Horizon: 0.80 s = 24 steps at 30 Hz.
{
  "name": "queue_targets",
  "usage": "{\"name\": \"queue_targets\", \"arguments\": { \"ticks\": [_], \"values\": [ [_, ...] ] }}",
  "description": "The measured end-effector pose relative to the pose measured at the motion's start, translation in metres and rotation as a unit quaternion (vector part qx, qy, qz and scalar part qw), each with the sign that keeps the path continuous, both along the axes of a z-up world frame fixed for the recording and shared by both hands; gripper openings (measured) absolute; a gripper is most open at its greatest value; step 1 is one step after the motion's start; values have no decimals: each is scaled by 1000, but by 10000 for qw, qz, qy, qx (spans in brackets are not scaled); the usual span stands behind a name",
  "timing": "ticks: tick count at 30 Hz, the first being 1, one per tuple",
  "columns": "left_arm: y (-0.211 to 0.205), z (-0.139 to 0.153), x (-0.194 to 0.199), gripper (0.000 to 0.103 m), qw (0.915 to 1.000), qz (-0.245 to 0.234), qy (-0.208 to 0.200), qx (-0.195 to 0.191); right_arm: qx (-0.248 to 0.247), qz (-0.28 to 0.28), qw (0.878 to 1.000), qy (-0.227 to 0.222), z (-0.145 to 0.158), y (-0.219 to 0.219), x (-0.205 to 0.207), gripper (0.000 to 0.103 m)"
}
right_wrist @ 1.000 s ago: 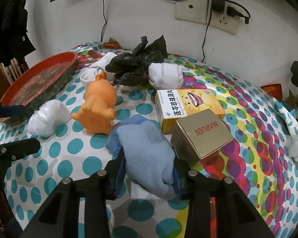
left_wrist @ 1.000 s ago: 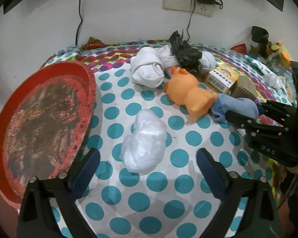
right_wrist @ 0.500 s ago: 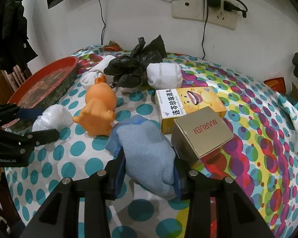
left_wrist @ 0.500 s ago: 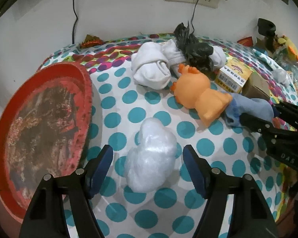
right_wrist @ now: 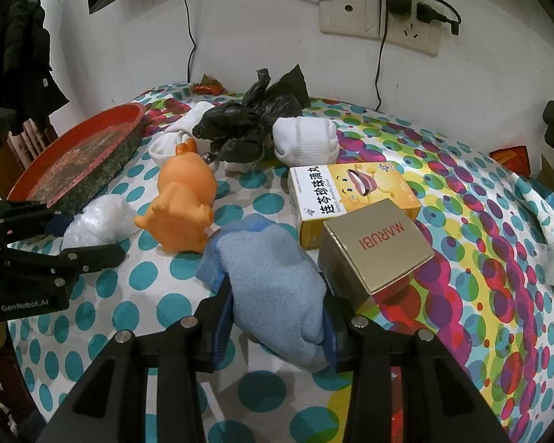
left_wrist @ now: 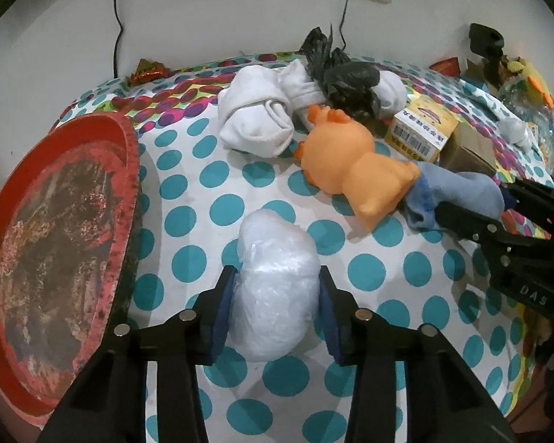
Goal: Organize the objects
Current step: 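Carry the white bundle with the left gripper into the red tray and release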
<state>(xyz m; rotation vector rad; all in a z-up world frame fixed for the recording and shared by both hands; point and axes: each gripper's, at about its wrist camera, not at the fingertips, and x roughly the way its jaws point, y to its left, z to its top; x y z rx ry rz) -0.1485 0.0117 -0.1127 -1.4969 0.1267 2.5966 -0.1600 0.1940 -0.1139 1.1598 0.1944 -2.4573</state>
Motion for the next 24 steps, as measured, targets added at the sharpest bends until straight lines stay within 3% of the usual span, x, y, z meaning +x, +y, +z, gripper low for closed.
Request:
{"name": "queue_targets", "arguments": {
  "ticks": [13, 16, 24],
  "values": [
    [-4, 22, 16, 36, 9998, 127, 135, 65, 186, -9, 9998, 70, 0, -4, 1, 40],
    [-13, 32, 19, 36, 9995, 214, 161, 163, 219, 0, 9997, 87, 0, -5, 1, 39],
    [-54, 53, 28, 36, 9970, 679, 379, -16, 326, 7, 9994, 121, -1, -6, 2, 39]
  ]
}}
